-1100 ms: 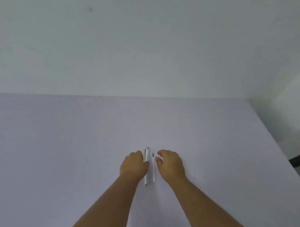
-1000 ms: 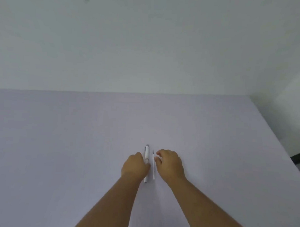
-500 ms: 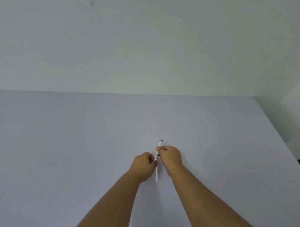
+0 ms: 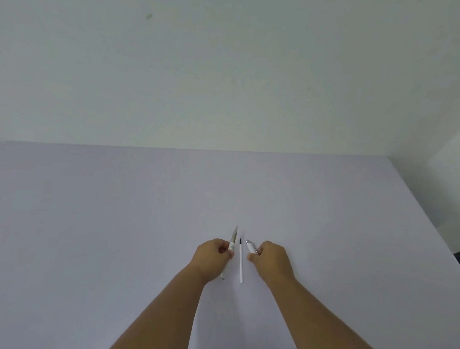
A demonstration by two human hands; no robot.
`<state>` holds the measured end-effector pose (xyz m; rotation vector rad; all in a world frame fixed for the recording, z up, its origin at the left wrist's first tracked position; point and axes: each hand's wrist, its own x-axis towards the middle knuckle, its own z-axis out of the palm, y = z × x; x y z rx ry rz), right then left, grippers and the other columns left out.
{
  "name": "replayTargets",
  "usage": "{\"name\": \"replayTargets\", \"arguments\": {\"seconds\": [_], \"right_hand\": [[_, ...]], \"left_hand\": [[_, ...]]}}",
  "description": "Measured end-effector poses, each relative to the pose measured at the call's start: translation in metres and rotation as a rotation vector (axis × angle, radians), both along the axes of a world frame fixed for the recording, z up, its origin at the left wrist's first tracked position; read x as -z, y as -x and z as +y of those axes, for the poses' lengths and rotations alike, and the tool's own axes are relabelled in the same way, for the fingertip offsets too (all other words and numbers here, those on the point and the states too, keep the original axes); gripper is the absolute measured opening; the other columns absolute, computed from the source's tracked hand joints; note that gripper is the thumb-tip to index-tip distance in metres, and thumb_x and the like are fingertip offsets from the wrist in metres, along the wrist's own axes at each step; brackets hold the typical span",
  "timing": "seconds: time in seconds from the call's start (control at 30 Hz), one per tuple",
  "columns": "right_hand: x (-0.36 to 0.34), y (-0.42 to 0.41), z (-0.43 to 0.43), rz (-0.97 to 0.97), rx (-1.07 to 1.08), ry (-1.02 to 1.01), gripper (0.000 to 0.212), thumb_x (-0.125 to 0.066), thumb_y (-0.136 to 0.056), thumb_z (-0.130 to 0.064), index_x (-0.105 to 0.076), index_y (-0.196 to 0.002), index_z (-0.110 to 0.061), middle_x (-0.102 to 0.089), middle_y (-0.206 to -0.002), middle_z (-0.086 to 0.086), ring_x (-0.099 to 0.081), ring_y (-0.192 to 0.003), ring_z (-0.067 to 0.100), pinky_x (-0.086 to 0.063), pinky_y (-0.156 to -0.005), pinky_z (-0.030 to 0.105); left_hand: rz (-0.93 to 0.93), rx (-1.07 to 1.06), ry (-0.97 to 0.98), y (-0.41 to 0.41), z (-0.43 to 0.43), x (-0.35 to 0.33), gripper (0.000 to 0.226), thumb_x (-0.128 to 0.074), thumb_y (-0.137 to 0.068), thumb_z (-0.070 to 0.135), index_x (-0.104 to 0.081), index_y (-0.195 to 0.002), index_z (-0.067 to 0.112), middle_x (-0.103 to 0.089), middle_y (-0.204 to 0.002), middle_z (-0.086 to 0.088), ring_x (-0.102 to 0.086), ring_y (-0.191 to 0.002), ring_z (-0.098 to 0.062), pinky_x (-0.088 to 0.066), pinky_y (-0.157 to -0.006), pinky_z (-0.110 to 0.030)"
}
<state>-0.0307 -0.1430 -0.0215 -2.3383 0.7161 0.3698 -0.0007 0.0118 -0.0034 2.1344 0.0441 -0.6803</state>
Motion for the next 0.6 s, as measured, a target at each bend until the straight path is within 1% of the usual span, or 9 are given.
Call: {"name": "replayTargets", "arguments": {"seconds": [0.1, 0.2, 0.27, 0.33, 0.37, 0.43, 0.47, 0.53, 0.6], "right_hand": [[0.002, 0.004, 0.004, -0.018, 0.011, 0.028, 0.024, -0.067, -0.080, -0.032, -0.052, -0.081, -0.013, -0.067, -0.096, 0.011, -0.055, -0.076, 0.025, -0.041, -0.064, 0.031], [0.005, 0.005, 0.006, -0.015, 0.015, 0.005, 0.029, -0.068, -0.080, -0.031, -0.058, -0.092, -0.007, -0.066, -0.098, 0.010, -0.062, -0.085, 0.027, -0.043, -0.066, 0.031], [0.005, 0.006, 0.006, -0.015, 0.020, -0.007, 0.031, -0.068, -0.080, -0.032, -0.059, -0.094, -0.006, -0.065, -0.098, 0.010, -0.063, -0.088, 0.028, -0.045, -0.069, 0.032], [0.004, 0.008, 0.007, -0.029, 0.020, 0.004, 0.035, -0.067, -0.081, -0.036, -0.059, -0.095, -0.006, -0.065, -0.099, 0.010, -0.063, -0.089, 0.028, -0.049, -0.073, 0.035], [0.003, 0.009, 0.007, -0.047, 0.020, 0.017, 0.038, -0.064, -0.082, -0.041, -0.059, -0.096, -0.005, -0.064, -0.098, 0.010, -0.063, -0.090, 0.028, -0.050, -0.075, 0.036], [-0.002, 0.008, 0.007, -0.111, 0.063, 0.001, 0.043, -0.057, -0.084, -0.050, -0.058, -0.091, -0.008, -0.064, -0.092, 0.006, -0.063, -0.089, 0.027, -0.051, -0.075, 0.036], [-0.008, 0.007, 0.007, -0.147, 0.104, -0.064, 0.043, -0.054, -0.085, -0.055, -0.058, -0.086, -0.012, -0.062, -0.087, 0.002, -0.062, -0.084, 0.024, -0.051, -0.073, 0.034], [-0.020, 0.001, 0.008, -0.191, 0.172, -0.275, 0.044, -0.052, -0.084, -0.059, -0.058, -0.077, -0.016, -0.060, -0.076, -0.003, -0.058, -0.073, 0.018, -0.046, -0.063, 0.028], [-0.030, -0.004, 0.011, -0.190, 0.177, -0.441, 0.042, -0.057, -0.083, -0.057, -0.062, -0.072, -0.016, -0.061, -0.074, -0.001, -0.055, -0.066, 0.016, -0.043, -0.055, 0.025]], "left_hand": [[-0.028, -0.032, 0.002, 0.001, 0.000, -0.002, 0.019, -0.056, -0.089, 0.029, -0.065, -0.103, 0.020, -0.061, -0.083, 0.009, -0.058, -0.080, -0.010, -0.043, -0.062, -0.013], [-0.057, -0.054, -0.018, 0.000, 0.002, -0.002, 0.020, -0.056, -0.088, 0.030, -0.064, -0.104, 0.021, -0.060, -0.083, 0.012, -0.056, -0.081, -0.008, -0.040, -0.058, -0.011], [-0.064, -0.056, -0.025, 0.001, 0.003, -0.002, 0.020, -0.057, -0.088, 0.029, -0.064, -0.104, 0.021, -0.060, -0.086, 0.009, -0.056, -0.082, -0.009, -0.043, -0.055, -0.013], [-0.064, -0.058, -0.019, 0.002, 0.004, -0.003, 0.019, -0.058, -0.087, 0.029, -0.063, -0.104, 0.020, -0.060, -0.087, 0.007, -0.056, -0.079, -0.010, -0.050, -0.053, -0.019], [-0.069, -0.053, -0.025, 0.002, 0.004, -0.005, 0.019, -0.058, -0.087, 0.029, -0.063, -0.104, 0.020, -0.059, -0.087, 0.006, -0.056, -0.077, -0.011, -0.053, -0.054, -0.022], [-0.101, -0.025, -0.064, 0.002, 0.004, -0.007, 0.019, -0.057, -0.088, 0.030, -0.062, -0.104, 0.020, -0.059, -0.088, 0.006, -0.057, -0.076, -0.013, -0.056, -0.063, -0.028], [-0.129, -0.003, -0.090, 0.003, 0.004, -0.008, 0.020, -0.056, -0.088, 0.031, -0.062, -0.104, 0.021, -0.059, -0.089, 0.006, -0.057, -0.078, -0.014, -0.054, -0.067, -0.029], [-0.198, 0.052, -0.126, 0.004, 0.001, -0.010, 0.020, -0.055, -0.089, 0.031, -0.062, -0.104, 0.021, -0.059, -0.091, 0.007, -0.056, -0.081, -0.014, -0.047, -0.070, -0.027], [-0.251, 0.101, -0.128, 0.006, -0.002, -0.013, 0.019, -0.053, -0.090, 0.030, -0.062, -0.104, 0.020, -0.058, -0.093, 0.007, -0.055, -0.083, -0.013, -0.042, -0.071, -0.024]]}}
